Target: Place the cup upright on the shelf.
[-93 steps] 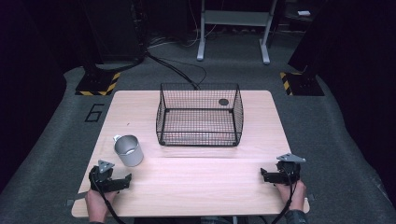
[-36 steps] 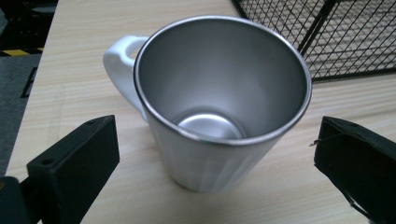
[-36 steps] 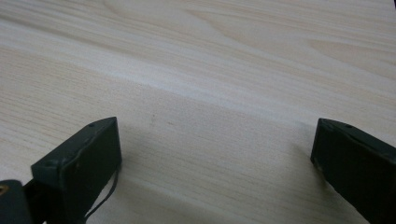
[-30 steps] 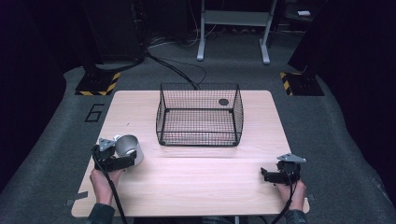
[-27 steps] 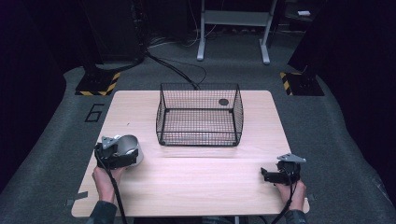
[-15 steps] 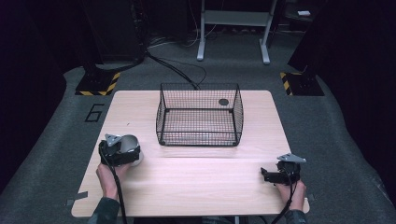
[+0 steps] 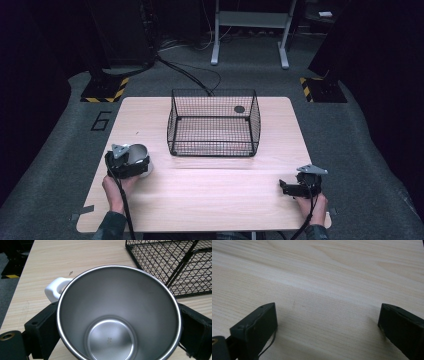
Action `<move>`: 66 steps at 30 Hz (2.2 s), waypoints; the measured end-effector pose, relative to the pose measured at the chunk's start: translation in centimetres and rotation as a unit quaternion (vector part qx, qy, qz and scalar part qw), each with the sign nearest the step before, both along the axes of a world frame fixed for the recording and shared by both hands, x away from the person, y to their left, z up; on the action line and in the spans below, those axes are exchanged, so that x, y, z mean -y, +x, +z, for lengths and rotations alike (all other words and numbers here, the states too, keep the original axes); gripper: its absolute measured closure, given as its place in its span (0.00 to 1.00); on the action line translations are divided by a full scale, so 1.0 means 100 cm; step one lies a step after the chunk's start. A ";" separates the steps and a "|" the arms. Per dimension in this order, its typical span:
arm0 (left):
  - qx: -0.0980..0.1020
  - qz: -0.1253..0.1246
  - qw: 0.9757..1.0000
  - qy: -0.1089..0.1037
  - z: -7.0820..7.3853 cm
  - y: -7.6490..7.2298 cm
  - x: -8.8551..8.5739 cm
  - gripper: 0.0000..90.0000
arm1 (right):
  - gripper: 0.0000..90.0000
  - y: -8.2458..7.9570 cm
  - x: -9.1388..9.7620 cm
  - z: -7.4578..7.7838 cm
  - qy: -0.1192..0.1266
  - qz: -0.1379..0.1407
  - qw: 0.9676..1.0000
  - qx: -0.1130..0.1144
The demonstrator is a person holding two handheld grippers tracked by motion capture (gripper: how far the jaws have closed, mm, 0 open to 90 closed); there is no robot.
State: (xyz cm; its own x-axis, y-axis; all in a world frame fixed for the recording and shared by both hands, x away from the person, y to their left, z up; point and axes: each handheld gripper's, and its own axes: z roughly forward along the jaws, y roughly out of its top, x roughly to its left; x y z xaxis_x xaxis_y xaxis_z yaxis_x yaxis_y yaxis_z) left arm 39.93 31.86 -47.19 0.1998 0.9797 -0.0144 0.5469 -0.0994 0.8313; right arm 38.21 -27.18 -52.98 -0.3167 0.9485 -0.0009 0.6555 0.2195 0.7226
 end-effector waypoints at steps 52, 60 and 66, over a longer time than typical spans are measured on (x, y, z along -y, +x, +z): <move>0.021 -0.147 0.989 -0.010 0.051 -0.025 -0.005 0.08 | 0.03 0.000 0.000 0.000 0.000 0.002 1.000 0.001; 0.028 -0.168 0.985 -0.021 0.055 -0.029 0.003 0.08 | 0.02 0.000 0.000 0.000 -0.001 0.007 1.000 0.001; 0.023 -0.187 0.982 -0.022 0.057 -0.032 0.009 0.08 | 0.02 0.000 0.000 0.000 0.000 0.007 1.000 0.002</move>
